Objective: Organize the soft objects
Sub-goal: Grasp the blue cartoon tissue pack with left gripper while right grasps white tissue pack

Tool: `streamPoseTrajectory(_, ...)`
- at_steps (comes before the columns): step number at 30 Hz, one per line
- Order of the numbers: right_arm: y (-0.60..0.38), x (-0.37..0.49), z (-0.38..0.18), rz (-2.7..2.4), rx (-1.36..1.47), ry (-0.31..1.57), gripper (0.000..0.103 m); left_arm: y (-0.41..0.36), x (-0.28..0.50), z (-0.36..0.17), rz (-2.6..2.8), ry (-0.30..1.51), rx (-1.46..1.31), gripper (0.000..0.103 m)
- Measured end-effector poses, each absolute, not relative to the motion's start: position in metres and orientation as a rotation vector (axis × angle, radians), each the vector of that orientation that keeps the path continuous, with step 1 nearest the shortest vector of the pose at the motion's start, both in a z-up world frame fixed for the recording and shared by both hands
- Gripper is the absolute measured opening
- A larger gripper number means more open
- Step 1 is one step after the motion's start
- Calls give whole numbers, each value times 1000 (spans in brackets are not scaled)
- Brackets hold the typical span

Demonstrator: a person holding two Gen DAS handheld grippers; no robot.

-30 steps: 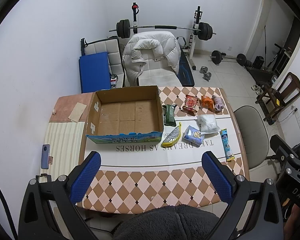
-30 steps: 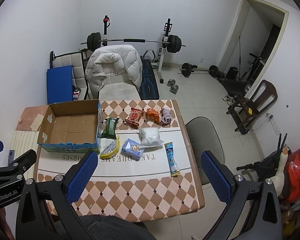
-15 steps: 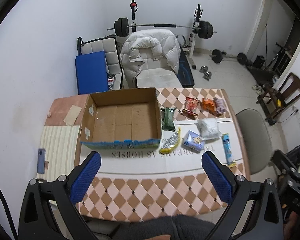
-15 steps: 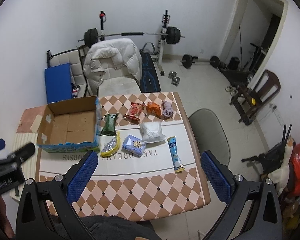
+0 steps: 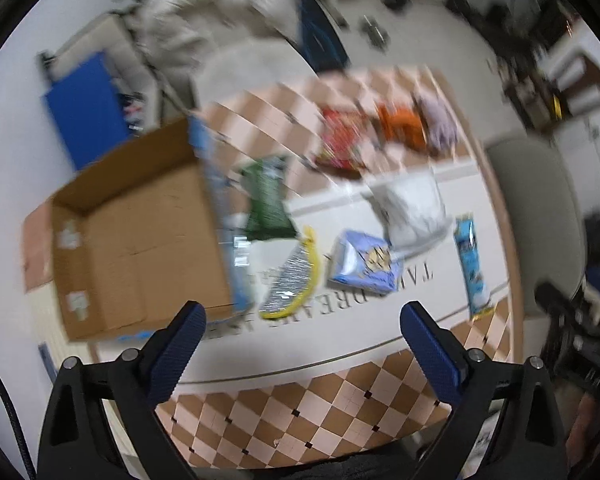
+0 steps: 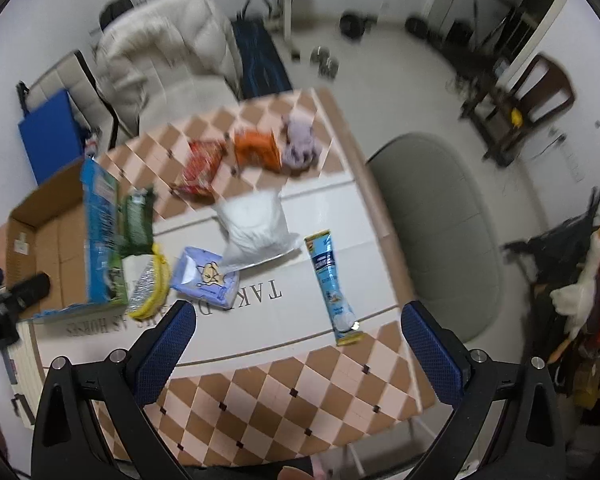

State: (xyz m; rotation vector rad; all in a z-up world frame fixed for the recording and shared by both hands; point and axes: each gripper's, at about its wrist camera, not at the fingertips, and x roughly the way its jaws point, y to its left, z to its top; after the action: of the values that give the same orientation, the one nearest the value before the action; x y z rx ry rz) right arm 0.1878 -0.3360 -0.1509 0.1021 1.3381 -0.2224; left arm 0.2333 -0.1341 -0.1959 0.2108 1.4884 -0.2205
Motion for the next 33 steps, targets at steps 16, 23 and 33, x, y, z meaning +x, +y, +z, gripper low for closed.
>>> streamPoseTrajectory(16,-468,198,-328,-362,270,1597,103,-178,259,-380,-75,1954,-417,97)
streamPoseTrajectory(23,-458,215,-348,-296,294,1597,103,-201,266,-404,47,1943,-241,97)
streamPoseTrajectory(33,-387,286,-367,-76,185,1670,103,-156,220,-416,97,1931,-44,97)
